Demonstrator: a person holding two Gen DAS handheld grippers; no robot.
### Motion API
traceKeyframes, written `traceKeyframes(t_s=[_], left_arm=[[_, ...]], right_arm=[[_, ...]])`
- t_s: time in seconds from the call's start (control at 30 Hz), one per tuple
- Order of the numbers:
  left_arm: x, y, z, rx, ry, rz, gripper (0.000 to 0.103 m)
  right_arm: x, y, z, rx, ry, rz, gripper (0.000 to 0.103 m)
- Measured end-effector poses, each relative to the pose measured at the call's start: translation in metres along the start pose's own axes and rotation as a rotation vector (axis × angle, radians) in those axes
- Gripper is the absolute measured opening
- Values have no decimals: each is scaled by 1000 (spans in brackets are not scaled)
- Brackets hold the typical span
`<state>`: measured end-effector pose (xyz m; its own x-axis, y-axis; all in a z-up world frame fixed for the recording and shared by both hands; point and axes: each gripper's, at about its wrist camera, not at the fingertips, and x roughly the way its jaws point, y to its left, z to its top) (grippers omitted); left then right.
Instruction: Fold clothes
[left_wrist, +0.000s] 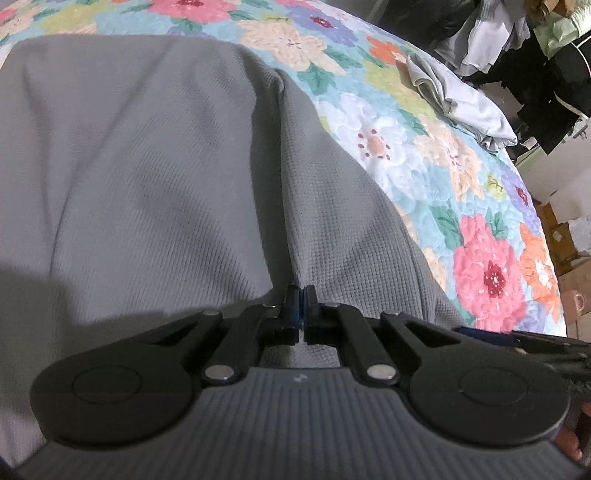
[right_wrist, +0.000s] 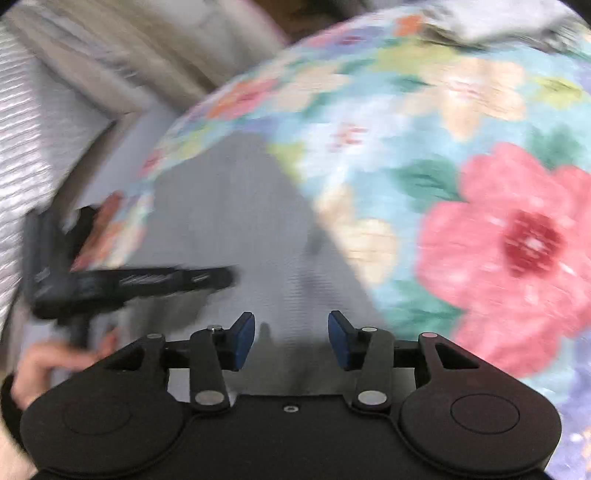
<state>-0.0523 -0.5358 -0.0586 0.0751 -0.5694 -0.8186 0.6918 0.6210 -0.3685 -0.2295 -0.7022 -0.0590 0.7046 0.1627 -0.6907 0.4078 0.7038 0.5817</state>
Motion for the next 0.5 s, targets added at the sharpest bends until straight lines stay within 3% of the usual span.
traceKeyframes(t_s=[0.1, 0.2, 0.23, 0.3, 0.4, 0.5], left_arm=[[3, 4, -7, -8, 15, -7, 1], [3, 4, -13, 2, 19, -1, 1], [1, 4, -14, 2, 18, 0, 1], [-7, 4, -13, 7, 6, 6, 1], [-26, 4, -9, 51, -32, 53, 2], [-51, 8, -3, 75, -80, 92, 4]], right_arm=[[22, 0, 6, 13, 28, 8, 52], [48, 21, 4, -86, -2, -58, 50], [52, 31, 2, -132, -44, -98, 35], [55, 53, -4, -247, -131, -165, 29], [57, 77, -14, -447, -204, -206, 4], [51, 89, -24, -574, -258, -286, 4]])
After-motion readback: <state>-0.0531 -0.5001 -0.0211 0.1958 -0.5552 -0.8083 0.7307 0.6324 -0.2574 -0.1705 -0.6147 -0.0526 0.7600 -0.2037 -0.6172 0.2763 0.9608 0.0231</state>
